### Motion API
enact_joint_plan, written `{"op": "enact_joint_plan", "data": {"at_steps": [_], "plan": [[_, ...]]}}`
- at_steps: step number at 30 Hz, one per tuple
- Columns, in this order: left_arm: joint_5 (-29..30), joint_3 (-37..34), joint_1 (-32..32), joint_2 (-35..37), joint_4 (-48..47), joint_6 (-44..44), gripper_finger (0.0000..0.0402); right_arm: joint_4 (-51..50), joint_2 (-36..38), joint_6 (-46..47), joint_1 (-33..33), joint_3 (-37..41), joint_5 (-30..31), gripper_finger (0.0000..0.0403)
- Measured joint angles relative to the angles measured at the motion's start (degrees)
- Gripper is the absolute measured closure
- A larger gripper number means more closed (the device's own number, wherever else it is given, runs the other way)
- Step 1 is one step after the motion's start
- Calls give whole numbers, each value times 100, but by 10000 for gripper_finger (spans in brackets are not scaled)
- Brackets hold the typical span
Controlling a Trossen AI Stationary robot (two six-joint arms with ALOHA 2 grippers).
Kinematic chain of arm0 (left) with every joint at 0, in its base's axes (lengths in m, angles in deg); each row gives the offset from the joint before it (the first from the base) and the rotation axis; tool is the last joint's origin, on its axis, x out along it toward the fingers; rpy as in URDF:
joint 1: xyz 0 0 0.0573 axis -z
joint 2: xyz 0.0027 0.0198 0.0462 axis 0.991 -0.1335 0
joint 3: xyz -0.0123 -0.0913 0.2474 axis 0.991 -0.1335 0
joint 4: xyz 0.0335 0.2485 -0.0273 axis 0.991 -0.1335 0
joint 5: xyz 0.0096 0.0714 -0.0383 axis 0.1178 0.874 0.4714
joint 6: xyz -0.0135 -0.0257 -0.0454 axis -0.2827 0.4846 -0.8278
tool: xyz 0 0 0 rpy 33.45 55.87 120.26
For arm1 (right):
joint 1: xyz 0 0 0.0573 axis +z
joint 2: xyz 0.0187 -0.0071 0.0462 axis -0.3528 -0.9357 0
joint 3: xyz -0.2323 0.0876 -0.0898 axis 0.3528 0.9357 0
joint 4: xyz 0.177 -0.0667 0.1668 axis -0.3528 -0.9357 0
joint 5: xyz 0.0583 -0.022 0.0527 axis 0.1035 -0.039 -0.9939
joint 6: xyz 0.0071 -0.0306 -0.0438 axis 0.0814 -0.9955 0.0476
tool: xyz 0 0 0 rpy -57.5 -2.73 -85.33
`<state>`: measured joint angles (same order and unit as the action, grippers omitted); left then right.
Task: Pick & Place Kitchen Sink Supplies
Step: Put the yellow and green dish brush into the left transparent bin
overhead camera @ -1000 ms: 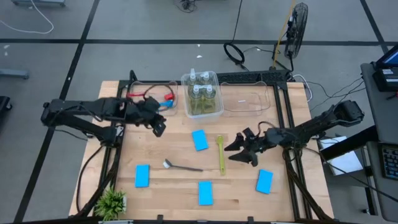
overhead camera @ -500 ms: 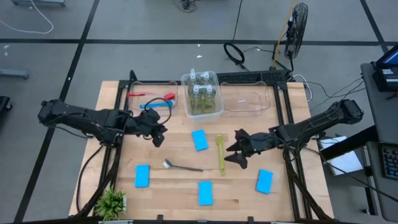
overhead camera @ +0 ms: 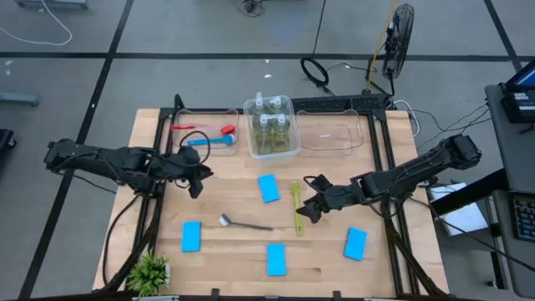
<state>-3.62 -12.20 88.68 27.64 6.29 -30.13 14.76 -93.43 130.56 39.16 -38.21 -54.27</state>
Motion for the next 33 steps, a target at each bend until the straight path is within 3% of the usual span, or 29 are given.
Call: {"op": "enact_joint_plan", "data": {"at_steps": [11,23,33], "plan": [[-393,-123,-364,520,-5,711,328,-1915,-871,623,-2,-1311,-23,124],[-471,-123,-301,649,-18,809,328,-2073,-2004,1634,-58,-1766,-303,124],[-518,-123,-160,644,-18,918,328,-2136,-2237,1448,-452,-1767,-276,124]]}}
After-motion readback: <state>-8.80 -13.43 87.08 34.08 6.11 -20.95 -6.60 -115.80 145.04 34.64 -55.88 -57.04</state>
